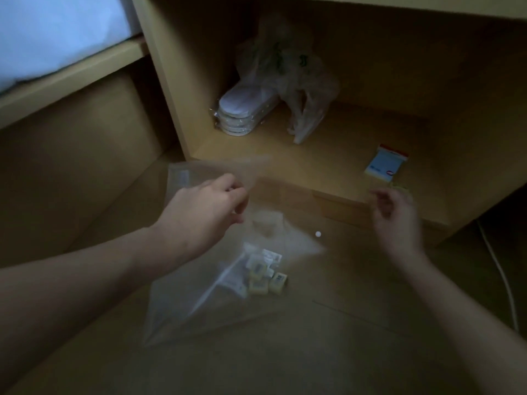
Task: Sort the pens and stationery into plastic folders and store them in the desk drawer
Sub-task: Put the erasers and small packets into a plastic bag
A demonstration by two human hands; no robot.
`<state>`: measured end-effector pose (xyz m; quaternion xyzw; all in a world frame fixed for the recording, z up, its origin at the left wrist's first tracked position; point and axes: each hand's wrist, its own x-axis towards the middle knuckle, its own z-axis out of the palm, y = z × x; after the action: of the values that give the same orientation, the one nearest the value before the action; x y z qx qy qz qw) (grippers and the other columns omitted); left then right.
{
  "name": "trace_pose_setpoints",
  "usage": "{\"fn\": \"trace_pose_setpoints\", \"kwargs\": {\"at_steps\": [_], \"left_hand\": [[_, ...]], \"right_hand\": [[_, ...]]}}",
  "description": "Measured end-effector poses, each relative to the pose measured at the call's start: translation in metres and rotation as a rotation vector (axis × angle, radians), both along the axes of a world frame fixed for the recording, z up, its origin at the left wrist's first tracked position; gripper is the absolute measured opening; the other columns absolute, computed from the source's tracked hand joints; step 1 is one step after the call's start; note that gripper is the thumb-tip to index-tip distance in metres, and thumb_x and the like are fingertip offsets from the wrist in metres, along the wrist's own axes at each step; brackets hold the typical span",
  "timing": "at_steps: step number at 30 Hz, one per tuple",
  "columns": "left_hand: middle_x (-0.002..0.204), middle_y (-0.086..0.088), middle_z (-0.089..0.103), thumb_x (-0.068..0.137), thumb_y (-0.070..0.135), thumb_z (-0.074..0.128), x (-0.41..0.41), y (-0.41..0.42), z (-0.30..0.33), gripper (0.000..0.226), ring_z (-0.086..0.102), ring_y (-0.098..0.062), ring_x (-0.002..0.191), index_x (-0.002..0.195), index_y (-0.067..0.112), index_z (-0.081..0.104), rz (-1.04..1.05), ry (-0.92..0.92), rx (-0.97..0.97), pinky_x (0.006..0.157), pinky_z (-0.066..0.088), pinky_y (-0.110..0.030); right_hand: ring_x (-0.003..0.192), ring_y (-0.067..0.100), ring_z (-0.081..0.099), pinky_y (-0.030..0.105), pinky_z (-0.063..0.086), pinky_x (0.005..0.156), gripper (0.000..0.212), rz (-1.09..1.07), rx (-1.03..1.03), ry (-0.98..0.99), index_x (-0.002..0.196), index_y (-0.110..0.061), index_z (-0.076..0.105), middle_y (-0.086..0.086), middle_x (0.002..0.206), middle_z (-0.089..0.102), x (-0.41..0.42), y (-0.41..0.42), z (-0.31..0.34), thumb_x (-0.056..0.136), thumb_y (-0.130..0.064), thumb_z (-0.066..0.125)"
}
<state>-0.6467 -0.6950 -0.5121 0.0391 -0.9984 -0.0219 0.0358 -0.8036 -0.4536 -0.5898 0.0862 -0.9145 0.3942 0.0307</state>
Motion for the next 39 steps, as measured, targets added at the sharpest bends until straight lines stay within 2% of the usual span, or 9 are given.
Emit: {"fn": "trace_pose_setpoints", "kwargs": {"at_steps": [6, 12, 16, 20, 26, 29, 32, 36, 39], "left_hand": [[0.125, 0.011, 0.043, 0.093, 0.037, 0.053, -0.023, 0.019, -0.001, 0.019, 0.047, -0.014, 0.111, 0.106, 0.024, 0.051, -0.002, -0.002, 0.021, 0.067, 0.029, -0.026], [0.126, 0.011, 0.043, 0.094, 0.037, 0.052, -0.034, 0.029, 0.000, 0.019, 0.048, -0.014, 0.111, 0.106, 0.023, 0.050, -0.018, -0.016, 0.010, 0.068, 0.030, -0.025], [0.127, 0.011, 0.043, 0.094, 0.037, 0.052, -0.037, 0.034, 0.001, 0.018, 0.048, -0.015, 0.111, 0.106, 0.024, 0.050, -0.028, -0.024, -0.008, 0.069, 0.032, -0.026], [0.128, 0.012, 0.042, 0.094, 0.038, 0.052, -0.035, 0.035, 0.002, 0.018, 0.048, -0.014, 0.112, 0.106, 0.024, 0.050, -0.028, -0.027, -0.022, 0.069, 0.033, -0.025], [0.131, 0.012, 0.040, 0.095, 0.038, 0.049, -0.033, 0.039, 0.007, 0.018, 0.047, -0.012, 0.115, 0.107, 0.025, 0.050, -0.056, -0.043, -0.061, 0.070, 0.035, -0.024], [0.132, 0.012, 0.039, 0.095, 0.039, 0.048, -0.031, 0.039, 0.010, 0.017, 0.047, -0.013, 0.115, 0.107, 0.025, 0.049, -0.060, -0.049, -0.074, 0.071, 0.038, -0.025], [0.131, 0.012, 0.040, 0.095, 0.038, 0.049, -0.029, 0.038, 0.012, 0.017, 0.048, -0.013, 0.114, 0.106, 0.025, 0.050, -0.057, -0.040, -0.071, 0.071, 0.038, -0.025], [0.131, 0.012, 0.041, 0.095, 0.038, 0.049, -0.027, 0.038, 0.013, 0.018, 0.048, -0.012, 0.114, 0.106, 0.024, 0.050, -0.067, -0.028, -0.072, 0.071, 0.036, -0.024], [0.133, 0.012, 0.039, 0.096, 0.039, 0.048, -0.026, 0.040, 0.015, 0.018, 0.048, -0.011, 0.113, 0.108, 0.025, 0.049, -0.074, -0.031, -0.092, 0.071, 0.040, -0.025]], "right_hand": [[0.133, 0.022, 0.032, 0.036, 0.030, 0.107, 0.046, -0.059, 0.156, 0.109, 0.132, -0.021, 0.048, 0.005, 0.142, 0.036, -0.030, 0.019, 0.008, 0.090, -0.004, 0.054], [0.127, 0.029, 0.040, 0.044, 0.035, 0.107, 0.042, -0.066, 0.155, 0.001, 0.135, -0.016, 0.045, 0.011, 0.136, 0.043, -0.046, 0.027, -0.010, 0.094, -0.016, 0.053], [0.129, 0.028, 0.039, 0.041, 0.033, 0.106, 0.041, -0.078, 0.152, -0.003, 0.134, -0.014, 0.046, 0.010, 0.137, 0.043, -0.047, 0.031, -0.012, 0.093, -0.014, 0.054], [0.119, 0.027, 0.045, 0.037, 0.038, 0.099, 0.033, -0.087, 0.121, 0.044, 0.124, -0.012, 0.054, 0.012, 0.123, 0.052, -0.045, 0.031, -0.015, 0.091, -0.012, 0.056], [0.126, 0.033, 0.039, 0.049, 0.034, 0.104, 0.052, -0.103, 0.335, 0.027, 0.130, -0.014, 0.045, 0.013, 0.132, 0.048, -0.049, 0.018, -0.019, 0.086, -0.037, 0.063], [0.116, 0.032, 0.047, 0.046, 0.041, 0.097, 0.034, -0.102, 0.290, 0.039, 0.113, -0.013, 0.051, 0.013, 0.121, 0.054, -0.055, 0.012, -0.013, 0.086, -0.029, 0.065], [0.103, 0.025, 0.054, 0.032, 0.045, 0.082, 0.021, -0.027, 0.137, 0.029, 0.101, -0.014, 0.053, 0.009, 0.110, 0.055, -0.041, 0.007, -0.007, 0.085, -0.017, 0.066], [0.081, 0.010, 0.053, 0.019, 0.041, 0.067, 0.022, 0.209, -0.131, -0.081, 0.098, -0.021, 0.051, -0.006, 0.092, 0.054, 0.007, -0.010, 0.005, 0.084, -0.017, 0.068], [0.074, 0.001, 0.051, 0.015, 0.042, 0.064, 0.031, 0.577, -0.023, -0.298, 0.097, -0.030, 0.049, -0.015, 0.087, 0.052, 0.039, -0.026, -0.004, 0.081, -0.018, 0.072]]}}
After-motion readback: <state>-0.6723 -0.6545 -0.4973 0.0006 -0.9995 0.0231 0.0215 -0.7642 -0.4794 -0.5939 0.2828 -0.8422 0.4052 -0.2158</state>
